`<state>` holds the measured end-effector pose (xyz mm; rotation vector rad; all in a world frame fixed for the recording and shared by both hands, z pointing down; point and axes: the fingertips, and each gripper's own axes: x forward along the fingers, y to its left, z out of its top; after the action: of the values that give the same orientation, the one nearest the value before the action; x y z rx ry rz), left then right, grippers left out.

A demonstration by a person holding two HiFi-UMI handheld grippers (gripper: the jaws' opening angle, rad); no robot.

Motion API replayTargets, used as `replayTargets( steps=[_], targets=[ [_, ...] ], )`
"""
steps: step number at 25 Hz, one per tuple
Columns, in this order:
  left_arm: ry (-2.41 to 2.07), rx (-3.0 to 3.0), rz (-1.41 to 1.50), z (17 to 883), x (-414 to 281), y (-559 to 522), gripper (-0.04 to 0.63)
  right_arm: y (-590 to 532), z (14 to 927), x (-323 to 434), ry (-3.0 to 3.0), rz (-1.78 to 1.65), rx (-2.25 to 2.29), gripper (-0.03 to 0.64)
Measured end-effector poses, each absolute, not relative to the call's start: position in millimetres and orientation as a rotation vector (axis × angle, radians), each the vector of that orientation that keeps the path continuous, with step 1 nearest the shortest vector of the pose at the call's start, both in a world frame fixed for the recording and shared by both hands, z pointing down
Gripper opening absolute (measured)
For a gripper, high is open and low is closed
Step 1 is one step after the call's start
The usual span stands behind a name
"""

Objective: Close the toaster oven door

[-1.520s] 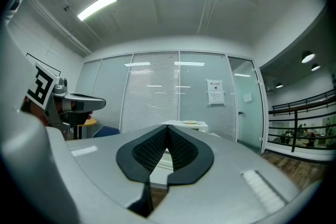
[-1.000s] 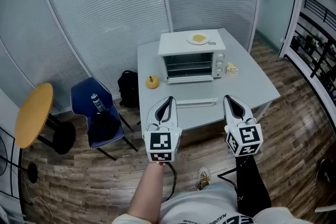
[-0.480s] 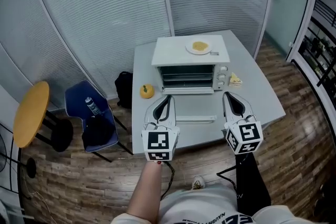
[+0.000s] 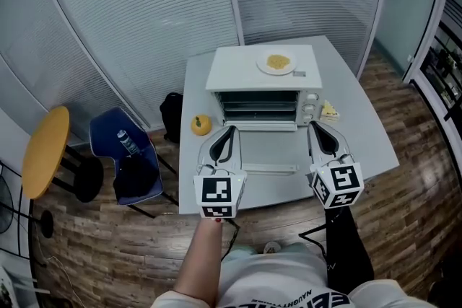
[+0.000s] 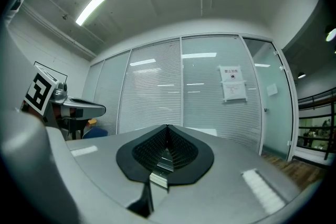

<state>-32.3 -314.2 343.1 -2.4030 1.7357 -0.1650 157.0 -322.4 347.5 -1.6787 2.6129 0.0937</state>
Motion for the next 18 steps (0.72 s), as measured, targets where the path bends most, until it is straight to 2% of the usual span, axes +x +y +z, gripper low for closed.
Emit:
replayTargets(
  steps=[18],
  targets=[
    [1.656, -2.496, -0.213, 375, -27, -348, 0.055, -352, 379, 134, 2.689, 0.03, -1.674, 0.002]
  ],
)
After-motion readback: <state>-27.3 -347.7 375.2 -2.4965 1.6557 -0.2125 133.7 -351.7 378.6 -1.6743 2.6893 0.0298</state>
